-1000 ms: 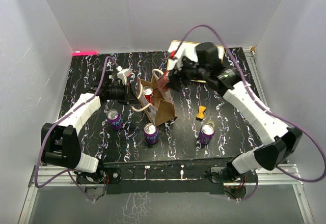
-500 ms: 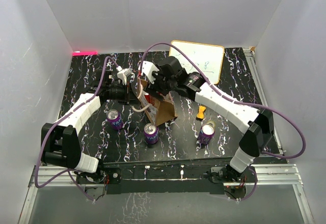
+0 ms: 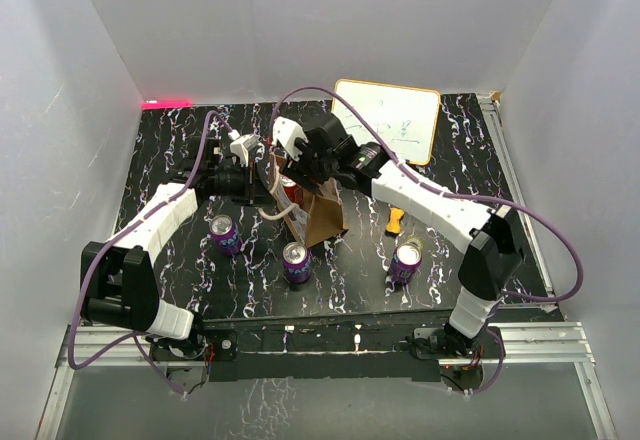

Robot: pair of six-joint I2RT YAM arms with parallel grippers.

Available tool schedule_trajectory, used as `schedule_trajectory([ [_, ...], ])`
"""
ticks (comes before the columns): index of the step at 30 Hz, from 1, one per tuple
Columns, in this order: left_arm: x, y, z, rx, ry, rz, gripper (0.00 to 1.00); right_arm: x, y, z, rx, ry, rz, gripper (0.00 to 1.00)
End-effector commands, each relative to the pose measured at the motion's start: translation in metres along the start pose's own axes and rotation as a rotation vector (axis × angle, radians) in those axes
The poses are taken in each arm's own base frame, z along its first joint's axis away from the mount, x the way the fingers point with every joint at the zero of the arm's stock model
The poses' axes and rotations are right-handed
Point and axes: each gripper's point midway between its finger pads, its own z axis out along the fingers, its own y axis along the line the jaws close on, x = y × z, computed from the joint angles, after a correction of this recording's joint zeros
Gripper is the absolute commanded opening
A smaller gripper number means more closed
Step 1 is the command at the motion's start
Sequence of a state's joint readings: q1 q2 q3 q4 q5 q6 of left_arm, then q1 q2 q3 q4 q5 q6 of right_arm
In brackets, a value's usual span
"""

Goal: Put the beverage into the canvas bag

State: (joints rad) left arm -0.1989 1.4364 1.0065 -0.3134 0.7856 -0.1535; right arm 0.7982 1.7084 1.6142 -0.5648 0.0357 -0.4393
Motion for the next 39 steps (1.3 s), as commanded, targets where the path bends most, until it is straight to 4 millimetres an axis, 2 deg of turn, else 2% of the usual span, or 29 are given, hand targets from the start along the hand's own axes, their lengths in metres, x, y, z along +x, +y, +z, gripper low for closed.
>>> schedule_trajectory([
  [1,-0.01,-0.009,-0.008,0.013,-0.033,0.037,0.0,-0.056,-0.047,-0.018,0.198,-0.154,0.026,0.08],
  [11,-0.009,-0.008,-0.009,0.004,-0.04,0.054,0.0,-0.031,-0.067,-0.012,0.317,-0.076,0.079,0.08],
  [16,-0.007,-0.007,-0.009,-0.002,-0.042,0.059,0.0,-0.031,-0.056,-0.003,0.246,-0.087,0.125,0.08],
  [18,-0.007,-0.006,-0.009,-0.006,-0.039,0.06,0.0,-0.025,-0.047,0.011,0.21,-0.065,0.141,0.08],
  [24,-0.007,-0.006,-0.011,-0.01,-0.044,0.073,0.0,-0.019,-0.043,0.027,0.17,-0.051,0.195,0.08],
  [29,-0.005,-0.005,-0.011,-0.013,-0.043,0.079,0.0,-0.012,-0.045,0.04,0.153,-0.037,0.249,0.08],
  [39,-0.002,-0.003,-0.009,-0.016,-0.038,0.08,0.0,0.004,-0.063,0.057,0.13,-0.033,0.378,0.08],
])
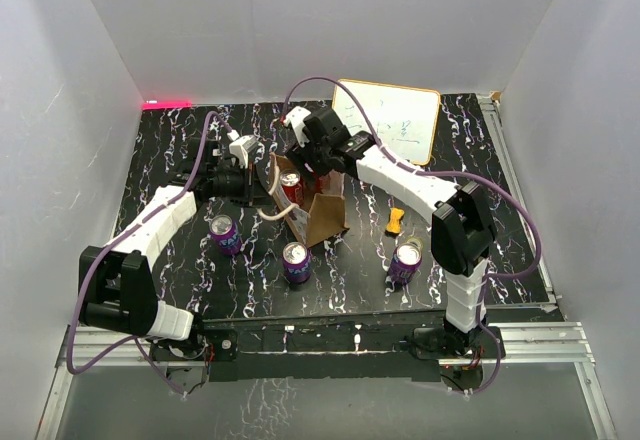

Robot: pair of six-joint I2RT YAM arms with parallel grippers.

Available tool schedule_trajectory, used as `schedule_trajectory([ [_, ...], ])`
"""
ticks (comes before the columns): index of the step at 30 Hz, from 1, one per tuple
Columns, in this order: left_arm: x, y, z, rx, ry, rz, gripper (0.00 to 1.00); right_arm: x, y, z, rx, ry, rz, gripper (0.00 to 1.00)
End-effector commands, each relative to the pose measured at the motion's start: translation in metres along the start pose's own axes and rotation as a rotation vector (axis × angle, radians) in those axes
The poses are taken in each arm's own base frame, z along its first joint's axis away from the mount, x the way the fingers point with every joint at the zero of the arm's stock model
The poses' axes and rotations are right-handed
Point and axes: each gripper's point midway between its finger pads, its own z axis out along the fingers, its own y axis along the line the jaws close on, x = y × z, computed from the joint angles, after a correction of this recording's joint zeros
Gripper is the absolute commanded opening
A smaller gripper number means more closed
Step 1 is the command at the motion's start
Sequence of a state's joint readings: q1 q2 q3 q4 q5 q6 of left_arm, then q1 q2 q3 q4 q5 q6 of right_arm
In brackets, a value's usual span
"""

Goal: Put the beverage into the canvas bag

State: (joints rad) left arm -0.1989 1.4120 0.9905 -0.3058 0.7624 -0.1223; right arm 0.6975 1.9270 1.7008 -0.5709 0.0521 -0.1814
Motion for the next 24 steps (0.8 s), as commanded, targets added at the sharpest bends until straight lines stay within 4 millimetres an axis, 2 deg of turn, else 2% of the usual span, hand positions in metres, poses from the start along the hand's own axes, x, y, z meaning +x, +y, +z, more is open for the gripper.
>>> schedule_trajectory([
  [1,-0.002,-0.005,-0.007,0.006,-0.022,0.037,0.0,-0.064,-0.026,-0.015,0.049,-0.205,0.081,0.08],
  [10,0.001,-0.003,-0.005,0.007,-0.005,0.031,0.0,-0.073,-0.038,-0.011,0.112,-0.267,0.151,0.08],
  [16,0.002,-0.003,-0.004,0.015,0.003,0.025,0.0,-0.066,-0.045,-0.001,0.151,-0.262,0.172,0.08],
  [24,0.003,-0.004,-0.004,0.02,0.006,0.025,0.0,-0.057,-0.041,0.015,0.139,-0.243,0.192,0.08],
])
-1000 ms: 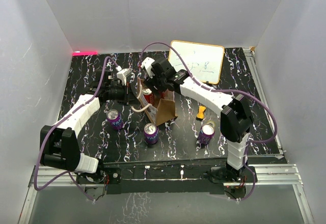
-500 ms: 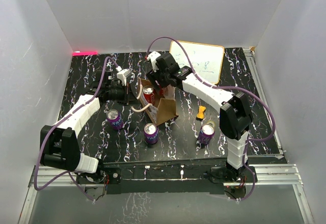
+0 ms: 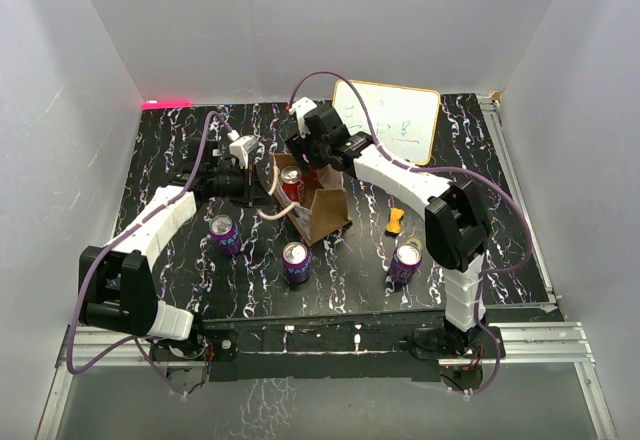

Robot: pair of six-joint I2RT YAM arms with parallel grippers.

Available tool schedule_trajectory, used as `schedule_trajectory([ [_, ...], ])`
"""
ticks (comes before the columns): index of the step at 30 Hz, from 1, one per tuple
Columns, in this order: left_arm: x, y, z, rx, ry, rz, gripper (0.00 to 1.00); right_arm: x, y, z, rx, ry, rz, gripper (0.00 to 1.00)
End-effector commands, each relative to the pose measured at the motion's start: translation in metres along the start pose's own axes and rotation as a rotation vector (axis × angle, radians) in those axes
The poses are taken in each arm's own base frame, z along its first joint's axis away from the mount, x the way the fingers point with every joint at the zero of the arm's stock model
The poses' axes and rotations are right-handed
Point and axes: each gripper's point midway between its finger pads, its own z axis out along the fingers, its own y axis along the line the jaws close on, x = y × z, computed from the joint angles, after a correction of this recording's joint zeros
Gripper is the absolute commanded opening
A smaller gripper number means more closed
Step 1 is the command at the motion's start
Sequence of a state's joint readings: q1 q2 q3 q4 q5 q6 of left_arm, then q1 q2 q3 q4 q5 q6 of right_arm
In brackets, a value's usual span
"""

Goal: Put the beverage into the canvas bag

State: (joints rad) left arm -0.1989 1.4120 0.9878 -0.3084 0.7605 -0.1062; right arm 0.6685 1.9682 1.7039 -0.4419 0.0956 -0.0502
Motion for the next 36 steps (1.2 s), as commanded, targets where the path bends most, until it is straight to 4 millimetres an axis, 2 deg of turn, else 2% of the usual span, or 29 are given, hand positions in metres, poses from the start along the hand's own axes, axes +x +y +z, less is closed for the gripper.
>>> schedule_trajectory([
  [1,0.002,-0.006,-0.004,0.023,0.003,0.012,0.0,-0.043,-0.014,0.003,0.05,-0.158,0.043,0.08],
  [12,0.002,-0.006,-0.005,0.025,-0.001,0.02,0.0,-0.017,-0.012,0.023,0.037,-0.097,0.062,0.08],
  [16,0.002,-0.007,-0.005,0.025,-0.001,0.021,0.0,-0.027,-0.017,0.017,0.033,-0.121,0.074,0.08],
  [21,0.003,-0.006,-0.005,0.024,-0.001,0.022,0.0,-0.043,-0.032,0.009,0.049,-0.151,0.111,0.08],
  [36,0.002,-0.005,-0.004,0.023,0.002,0.012,0.0,-0.019,-0.043,0.033,0.138,-0.089,0.198,0.09],
])
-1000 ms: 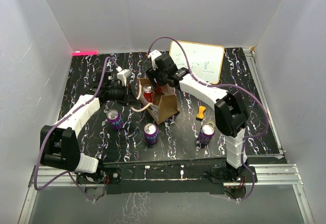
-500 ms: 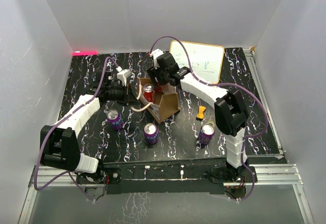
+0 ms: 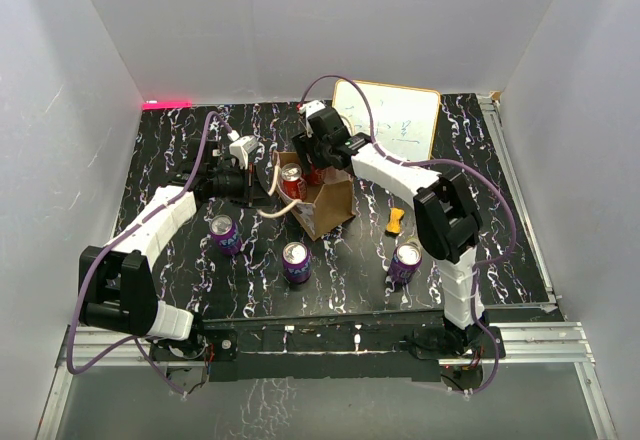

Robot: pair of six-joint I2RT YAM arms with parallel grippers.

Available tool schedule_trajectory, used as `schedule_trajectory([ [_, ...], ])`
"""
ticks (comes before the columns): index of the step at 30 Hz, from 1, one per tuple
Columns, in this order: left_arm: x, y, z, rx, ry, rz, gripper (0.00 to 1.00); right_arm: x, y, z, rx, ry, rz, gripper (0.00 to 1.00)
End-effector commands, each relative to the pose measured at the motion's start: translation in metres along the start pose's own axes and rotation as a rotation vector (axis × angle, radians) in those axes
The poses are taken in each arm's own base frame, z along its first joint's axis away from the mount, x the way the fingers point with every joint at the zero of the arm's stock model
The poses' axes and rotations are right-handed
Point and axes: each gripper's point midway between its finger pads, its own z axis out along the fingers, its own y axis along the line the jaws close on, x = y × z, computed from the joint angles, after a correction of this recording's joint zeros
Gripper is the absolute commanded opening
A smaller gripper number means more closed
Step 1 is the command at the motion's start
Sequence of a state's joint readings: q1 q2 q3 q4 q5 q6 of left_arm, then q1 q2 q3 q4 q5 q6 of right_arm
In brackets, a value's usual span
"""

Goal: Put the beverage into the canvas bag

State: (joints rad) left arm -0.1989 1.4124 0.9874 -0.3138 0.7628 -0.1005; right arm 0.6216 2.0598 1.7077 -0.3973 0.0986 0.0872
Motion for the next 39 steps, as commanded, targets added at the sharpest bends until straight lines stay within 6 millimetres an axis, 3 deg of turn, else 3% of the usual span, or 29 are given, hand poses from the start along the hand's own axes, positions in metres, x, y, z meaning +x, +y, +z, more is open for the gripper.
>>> schedule_trajectory([
  [1,0.001,-0.006,-0.004,0.023,-0.002,0.01,0.0,-0.045,-0.019,-0.003,0.086,-0.136,0.041,0.09],
  [10,0.001,-0.006,-0.004,0.026,-0.003,0.013,0.0,-0.029,-0.017,0.007,0.077,-0.104,0.041,0.24],
  [25,0.001,-0.007,-0.004,0.027,-0.004,0.013,0.0,-0.04,-0.016,0.002,0.064,-0.116,-0.001,0.58],
  [39,0.0,-0.008,-0.006,0.027,-0.014,0.021,0.0,-0.053,-0.015,-0.009,0.053,-0.137,-0.026,0.78],
])
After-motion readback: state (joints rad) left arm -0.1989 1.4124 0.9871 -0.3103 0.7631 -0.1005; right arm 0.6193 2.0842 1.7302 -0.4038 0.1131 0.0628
